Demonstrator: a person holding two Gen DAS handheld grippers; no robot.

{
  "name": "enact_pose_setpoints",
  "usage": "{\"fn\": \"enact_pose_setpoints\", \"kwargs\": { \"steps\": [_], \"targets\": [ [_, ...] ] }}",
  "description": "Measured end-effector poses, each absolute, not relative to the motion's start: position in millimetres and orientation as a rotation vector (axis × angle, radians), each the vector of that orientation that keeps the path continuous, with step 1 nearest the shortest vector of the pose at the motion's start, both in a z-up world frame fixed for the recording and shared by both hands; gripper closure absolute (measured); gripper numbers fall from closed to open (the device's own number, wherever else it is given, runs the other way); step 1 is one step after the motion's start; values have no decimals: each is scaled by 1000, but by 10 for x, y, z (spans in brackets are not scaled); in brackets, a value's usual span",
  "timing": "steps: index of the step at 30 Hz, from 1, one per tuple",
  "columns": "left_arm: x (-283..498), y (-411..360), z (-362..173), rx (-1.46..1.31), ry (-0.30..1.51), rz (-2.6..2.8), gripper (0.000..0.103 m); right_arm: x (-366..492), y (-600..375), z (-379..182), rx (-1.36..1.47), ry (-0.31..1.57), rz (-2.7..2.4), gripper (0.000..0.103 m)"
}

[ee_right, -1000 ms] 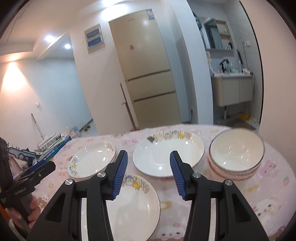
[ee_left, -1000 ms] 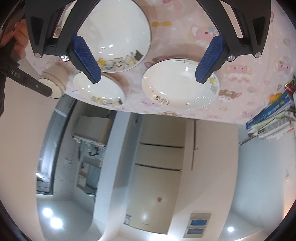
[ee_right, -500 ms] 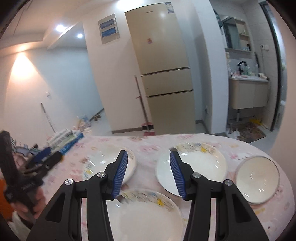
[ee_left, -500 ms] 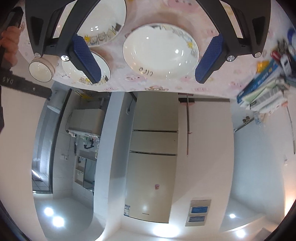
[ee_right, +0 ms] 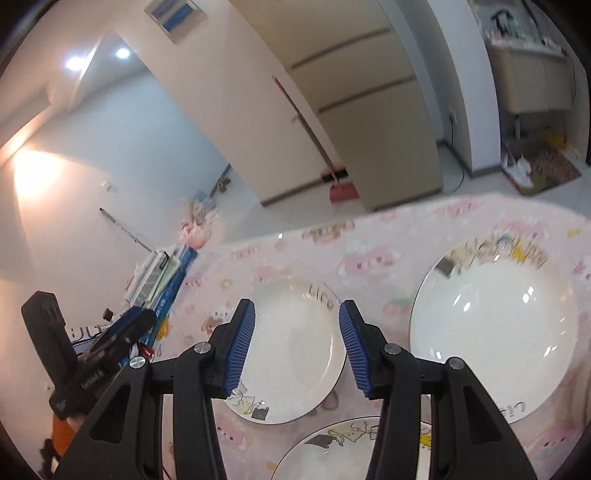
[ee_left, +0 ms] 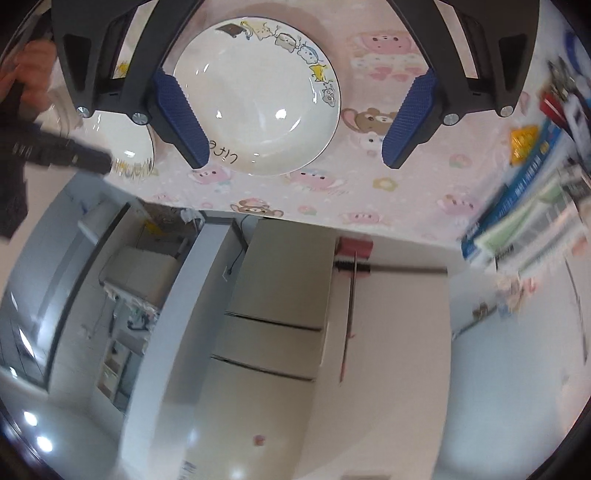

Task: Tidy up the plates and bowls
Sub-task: 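Move both grippers to the white plate printed 'life', then close both grippers on the rim of the 'life' plate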

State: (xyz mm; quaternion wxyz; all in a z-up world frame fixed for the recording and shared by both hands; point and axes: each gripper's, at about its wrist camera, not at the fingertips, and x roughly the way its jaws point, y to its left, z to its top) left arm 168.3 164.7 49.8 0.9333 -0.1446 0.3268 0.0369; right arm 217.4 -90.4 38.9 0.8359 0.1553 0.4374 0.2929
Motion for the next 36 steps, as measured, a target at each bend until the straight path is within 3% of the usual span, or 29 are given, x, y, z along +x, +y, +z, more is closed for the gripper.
{"fn": "enact_pose_setpoints", "kwargs": {
  "steps": [9, 13, 23, 36],
  "targets": [
    [1944, 2018, -44, -462, 867, 78, 25, 2477, -699, -225, 294, 1105, 575, 58],
    [2040, 2087, -289, -493, 936, 78, 42, 2528, -732, -294, 292, 1118, 555, 65],
    [2164, 2148, -628, -575, 985, -12, 47, 2604, -661, -521, 307, 1208, 600, 77],
    [2240, 2030, -846, -599, 1036, -96, 81, 2649, -634, -702, 333, 1272, 646, 95]
  ]
}}
